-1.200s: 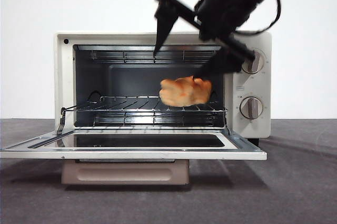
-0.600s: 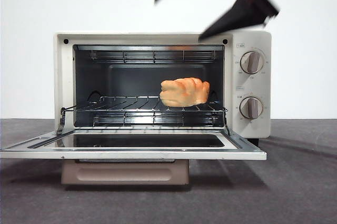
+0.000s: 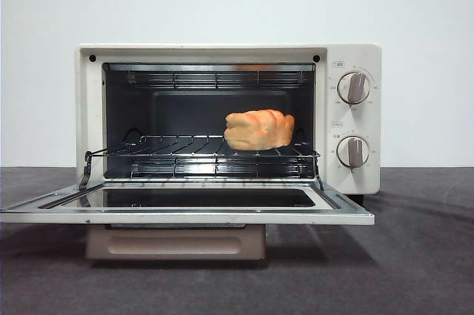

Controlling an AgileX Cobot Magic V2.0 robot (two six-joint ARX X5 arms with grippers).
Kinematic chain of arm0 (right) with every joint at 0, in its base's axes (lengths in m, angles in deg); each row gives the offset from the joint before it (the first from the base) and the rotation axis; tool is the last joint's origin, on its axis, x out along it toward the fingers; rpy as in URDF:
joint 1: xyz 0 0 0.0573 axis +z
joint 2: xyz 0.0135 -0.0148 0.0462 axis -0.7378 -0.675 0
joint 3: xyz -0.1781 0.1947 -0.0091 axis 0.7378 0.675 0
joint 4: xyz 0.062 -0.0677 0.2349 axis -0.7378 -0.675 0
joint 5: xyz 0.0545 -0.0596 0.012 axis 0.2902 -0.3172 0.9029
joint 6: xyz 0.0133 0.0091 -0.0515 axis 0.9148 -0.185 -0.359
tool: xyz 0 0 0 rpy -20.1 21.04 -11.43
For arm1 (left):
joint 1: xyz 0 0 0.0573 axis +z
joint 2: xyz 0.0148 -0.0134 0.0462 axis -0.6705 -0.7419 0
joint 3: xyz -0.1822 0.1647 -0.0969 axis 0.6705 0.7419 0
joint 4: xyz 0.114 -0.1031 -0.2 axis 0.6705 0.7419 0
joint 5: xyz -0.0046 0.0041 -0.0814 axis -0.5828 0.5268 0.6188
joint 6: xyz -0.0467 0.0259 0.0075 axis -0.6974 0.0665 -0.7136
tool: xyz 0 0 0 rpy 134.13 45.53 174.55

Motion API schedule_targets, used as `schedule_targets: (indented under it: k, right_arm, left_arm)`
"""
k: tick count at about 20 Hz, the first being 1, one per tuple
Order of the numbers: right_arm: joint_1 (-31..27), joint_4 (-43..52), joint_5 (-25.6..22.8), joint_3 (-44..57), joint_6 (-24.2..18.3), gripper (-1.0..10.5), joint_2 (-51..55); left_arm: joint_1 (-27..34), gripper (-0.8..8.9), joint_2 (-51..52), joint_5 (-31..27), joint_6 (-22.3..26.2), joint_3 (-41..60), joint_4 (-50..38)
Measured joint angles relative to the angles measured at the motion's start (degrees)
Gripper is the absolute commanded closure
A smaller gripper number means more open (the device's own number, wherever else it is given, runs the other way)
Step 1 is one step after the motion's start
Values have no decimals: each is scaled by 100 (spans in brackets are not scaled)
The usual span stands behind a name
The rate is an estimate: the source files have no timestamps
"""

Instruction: The left arm flap open the oven, the right arm pick bread and place it into oven, the left arm flap close the oven

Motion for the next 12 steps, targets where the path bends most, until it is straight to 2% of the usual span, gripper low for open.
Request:
schedule_targets:
  k: [5, 12]
  right_arm:
    - [-4, -721, -28, 0, -173, 591, 791]
    - [-4, -748, -157, 0, -188, 592, 1115]
  left_arm:
    - [1021, 800, -863, 389, 33, 42, 22]
    - [1268, 799, -2452, 1128, 356, 44, -422]
